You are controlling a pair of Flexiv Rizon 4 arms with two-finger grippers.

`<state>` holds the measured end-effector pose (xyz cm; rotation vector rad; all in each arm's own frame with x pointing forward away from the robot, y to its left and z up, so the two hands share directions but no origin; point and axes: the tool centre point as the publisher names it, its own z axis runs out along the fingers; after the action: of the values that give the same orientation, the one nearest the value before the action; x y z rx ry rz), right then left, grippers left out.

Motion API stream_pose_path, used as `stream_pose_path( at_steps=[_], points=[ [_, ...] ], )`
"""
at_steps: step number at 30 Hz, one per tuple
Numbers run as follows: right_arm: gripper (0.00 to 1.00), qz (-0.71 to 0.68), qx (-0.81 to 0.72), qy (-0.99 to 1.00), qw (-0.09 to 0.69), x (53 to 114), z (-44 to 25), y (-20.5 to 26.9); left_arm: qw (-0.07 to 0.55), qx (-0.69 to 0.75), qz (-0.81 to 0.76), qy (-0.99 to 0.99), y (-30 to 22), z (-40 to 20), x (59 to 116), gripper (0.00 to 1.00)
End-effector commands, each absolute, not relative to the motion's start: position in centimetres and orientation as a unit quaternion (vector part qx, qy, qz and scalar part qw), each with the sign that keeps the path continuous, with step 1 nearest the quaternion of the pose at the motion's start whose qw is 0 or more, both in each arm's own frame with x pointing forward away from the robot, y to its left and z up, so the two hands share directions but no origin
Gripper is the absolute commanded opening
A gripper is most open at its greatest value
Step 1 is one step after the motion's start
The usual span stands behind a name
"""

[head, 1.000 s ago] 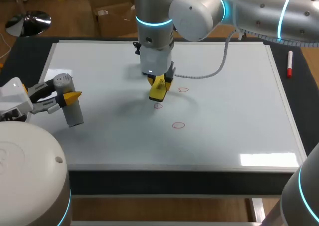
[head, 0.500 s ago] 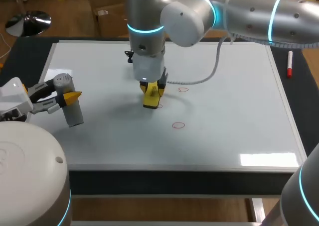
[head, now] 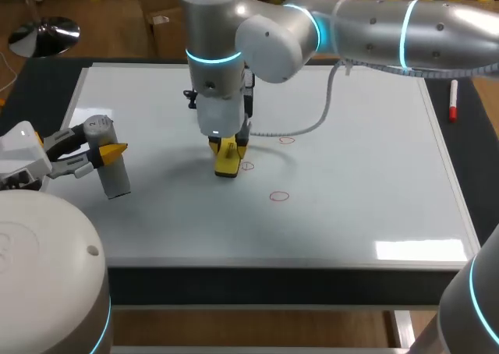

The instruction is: Pick up the inspection probe, press it on each red-marked spot on the whiteboard one by one, put down the probe, pick up the eraser, and wipe off all the red marks.

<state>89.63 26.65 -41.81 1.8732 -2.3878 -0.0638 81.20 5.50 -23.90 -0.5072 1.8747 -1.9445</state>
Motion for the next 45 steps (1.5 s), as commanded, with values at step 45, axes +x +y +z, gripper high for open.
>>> stream_pose_path(
  at_steps=[45],
  points=[
    [0.00, 0.002, 0.584, -0.809, 0.066, 88.1, -39.8, 20.4, 0.196, -0.181, -0.694, 0.669, 5.5, -23.8, 81.2, 0.00]
  ],
)
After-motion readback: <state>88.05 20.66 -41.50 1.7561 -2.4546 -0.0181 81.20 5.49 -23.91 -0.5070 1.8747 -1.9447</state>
